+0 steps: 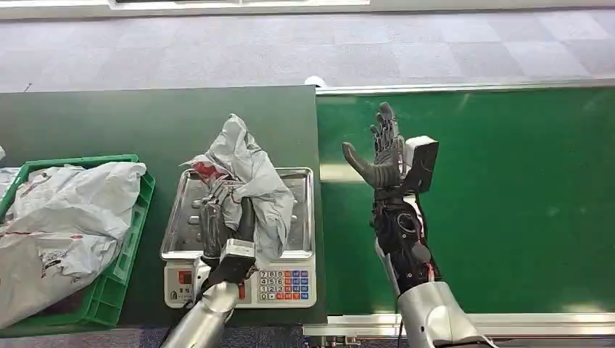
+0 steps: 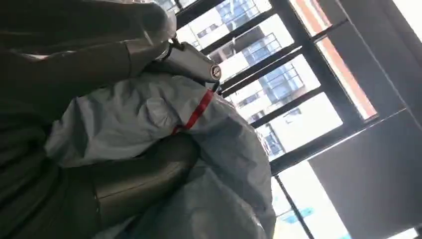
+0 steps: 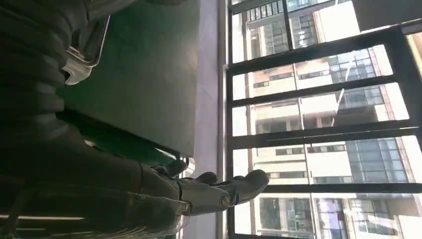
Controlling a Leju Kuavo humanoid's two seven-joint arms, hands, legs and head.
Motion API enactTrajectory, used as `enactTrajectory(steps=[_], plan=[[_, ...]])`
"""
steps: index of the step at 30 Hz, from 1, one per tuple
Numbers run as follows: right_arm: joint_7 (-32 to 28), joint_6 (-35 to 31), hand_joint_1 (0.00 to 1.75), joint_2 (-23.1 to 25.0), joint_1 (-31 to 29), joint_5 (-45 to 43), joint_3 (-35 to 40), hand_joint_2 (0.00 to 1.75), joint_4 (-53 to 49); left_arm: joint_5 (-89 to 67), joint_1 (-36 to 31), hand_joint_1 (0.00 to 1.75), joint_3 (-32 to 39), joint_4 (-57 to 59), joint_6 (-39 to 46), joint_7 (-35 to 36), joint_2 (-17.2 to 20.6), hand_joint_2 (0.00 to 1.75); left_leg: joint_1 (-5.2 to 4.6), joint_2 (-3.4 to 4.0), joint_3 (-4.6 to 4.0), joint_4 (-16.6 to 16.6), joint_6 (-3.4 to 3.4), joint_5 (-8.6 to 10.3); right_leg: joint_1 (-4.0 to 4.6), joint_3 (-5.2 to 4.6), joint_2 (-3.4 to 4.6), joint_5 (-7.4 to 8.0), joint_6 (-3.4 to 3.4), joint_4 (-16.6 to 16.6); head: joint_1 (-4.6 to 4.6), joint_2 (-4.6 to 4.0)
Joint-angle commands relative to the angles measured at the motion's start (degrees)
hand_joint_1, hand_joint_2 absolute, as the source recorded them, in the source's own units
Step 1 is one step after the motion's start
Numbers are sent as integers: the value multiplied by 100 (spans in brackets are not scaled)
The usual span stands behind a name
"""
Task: Moved the parcel from conveyor to table for the left to box.
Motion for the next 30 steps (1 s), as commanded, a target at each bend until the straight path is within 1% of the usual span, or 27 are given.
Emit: enactTrajectory(steps=[1, 2, 3, 4, 5, 30], plan=[[-13, -85, 0, -119, -280, -65, -32, 175, 620, 39, 118, 175, -216, -574, 85, -22, 198, 175, -1, 5, -7, 0, 3, -4, 0, -7, 8, -1, 1, -3, 0, 0], [-145, -246, 0, -127, -272, -41, -57, 175, 548, 35, 105, 175, -213, -568, 85, -22, 181, 175, -1, 2, -8, -2, 5, -5, 0, -5, 7, -2, 1, -7, 2, 0], [-145, -246, 0, -127, -272, -41, -57, 175, 548, 35, 105, 175, -213, -568, 85, -22, 181, 175, -1, -2, -18, -2, 3, -2, -1, -14, 2, -1, 1, -4, 0, 0], [-269, -369, 0, -130, -259, -166, -212, 175, 407, 37, 117, 175, -188, -606, 85, -22, 167, 175, -2, -3, -24, 0, 2, -1, -1, -21, 0, -1, 0, -2, 0, 0], [-246, -355, 0, -168, -246, -197, -245, 175, 297, 45, 119, 175, -194, -611, 85, -22, 176, 175, -1, -4, -22, -1, 3, -2, -1, -20, 1, -2, 0, -4, 0, 0], [-246, -355, 0, -168, -246, -197, -245, 175, 297, 45, 119, 175, -194, -611, 85, -22, 176, 175, 1, -4, -25, 0, 4, -3, 1, -21, 3, -1, -1, -6, 0, 0]])
